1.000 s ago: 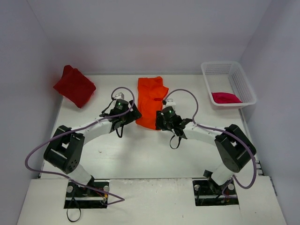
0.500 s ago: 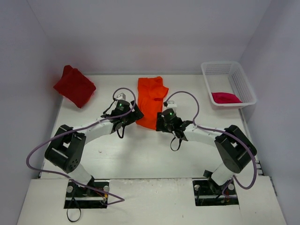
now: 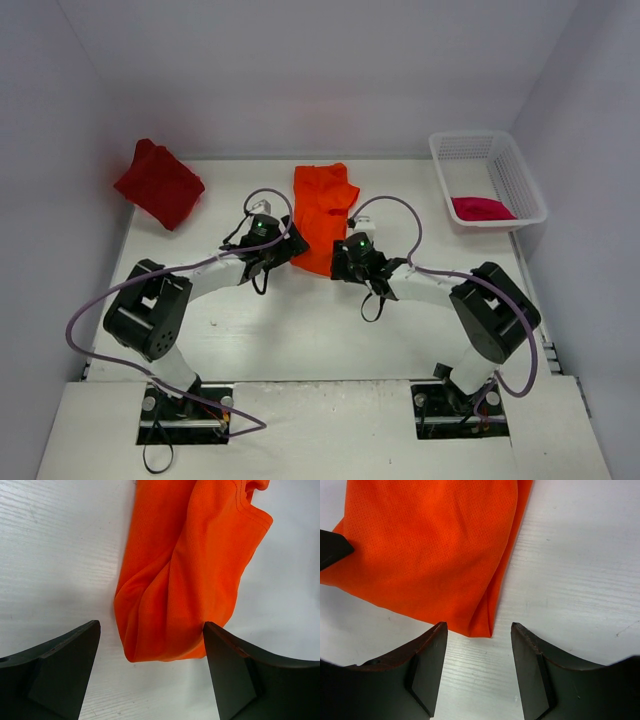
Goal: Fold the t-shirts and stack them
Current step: Fold the folded rectangular tshirt in 1/3 of the way
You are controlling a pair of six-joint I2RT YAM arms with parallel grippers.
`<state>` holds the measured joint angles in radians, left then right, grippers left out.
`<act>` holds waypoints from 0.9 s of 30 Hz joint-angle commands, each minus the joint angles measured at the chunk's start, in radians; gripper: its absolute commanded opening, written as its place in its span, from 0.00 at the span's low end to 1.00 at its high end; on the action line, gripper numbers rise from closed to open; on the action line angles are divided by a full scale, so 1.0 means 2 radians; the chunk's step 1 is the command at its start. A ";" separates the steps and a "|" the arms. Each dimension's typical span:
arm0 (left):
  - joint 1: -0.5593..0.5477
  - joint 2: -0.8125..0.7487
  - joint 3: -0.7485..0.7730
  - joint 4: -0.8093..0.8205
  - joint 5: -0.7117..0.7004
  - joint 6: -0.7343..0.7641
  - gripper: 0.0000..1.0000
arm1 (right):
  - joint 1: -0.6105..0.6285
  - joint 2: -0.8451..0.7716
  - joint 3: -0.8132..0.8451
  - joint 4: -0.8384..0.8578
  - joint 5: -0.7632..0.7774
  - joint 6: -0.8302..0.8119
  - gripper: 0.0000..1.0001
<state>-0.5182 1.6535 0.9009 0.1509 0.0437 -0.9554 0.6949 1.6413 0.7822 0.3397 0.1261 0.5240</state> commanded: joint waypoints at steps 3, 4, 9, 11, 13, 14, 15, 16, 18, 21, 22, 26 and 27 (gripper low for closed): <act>-0.003 -0.002 -0.001 0.048 0.008 -0.014 0.78 | 0.003 0.008 0.015 0.033 0.005 0.006 0.50; -0.003 -0.001 -0.005 0.050 0.009 -0.015 0.79 | 0.003 0.008 0.015 0.036 0.005 0.007 0.50; -0.003 0.003 -0.009 0.063 0.012 -0.022 0.78 | 0.005 0.023 0.021 0.051 -0.002 0.006 0.50; -0.003 0.005 -0.009 0.066 0.013 -0.024 0.79 | 0.006 0.028 0.023 0.054 -0.002 0.008 0.50; -0.003 0.005 -0.009 0.068 0.013 -0.025 0.78 | 0.007 0.035 0.023 0.059 -0.003 0.009 0.50; -0.003 0.006 -0.008 0.069 0.013 -0.025 0.78 | 0.007 0.038 0.023 0.062 -0.004 0.010 0.50; -0.003 0.006 -0.008 0.070 0.013 -0.025 0.78 | 0.007 0.041 0.023 0.063 -0.005 0.011 0.50; -0.003 0.007 -0.008 0.072 0.013 -0.025 0.78 | 0.008 0.041 0.023 0.066 -0.006 0.011 0.50; -0.003 0.008 -0.007 0.074 0.014 -0.025 0.78 | 0.011 0.046 0.025 0.066 -0.006 0.011 0.50; -0.003 0.012 -0.010 0.082 0.016 -0.028 0.78 | 0.012 0.051 0.027 0.069 -0.005 0.013 0.50; -0.003 0.013 -0.011 0.087 0.017 -0.029 0.78 | 0.012 0.052 0.028 0.069 -0.006 0.013 0.50; -0.003 0.016 -0.016 0.098 0.020 -0.034 0.77 | 0.013 0.058 0.030 0.071 -0.005 0.013 0.50; -0.003 0.017 -0.018 0.100 0.021 -0.035 0.77 | 0.013 0.058 0.030 0.070 -0.006 0.013 0.50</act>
<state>-0.5179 1.6955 0.8650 0.2695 0.0765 -1.0080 0.7139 1.7515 0.8082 0.4500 0.1116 0.5377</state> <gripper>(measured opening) 0.772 0.500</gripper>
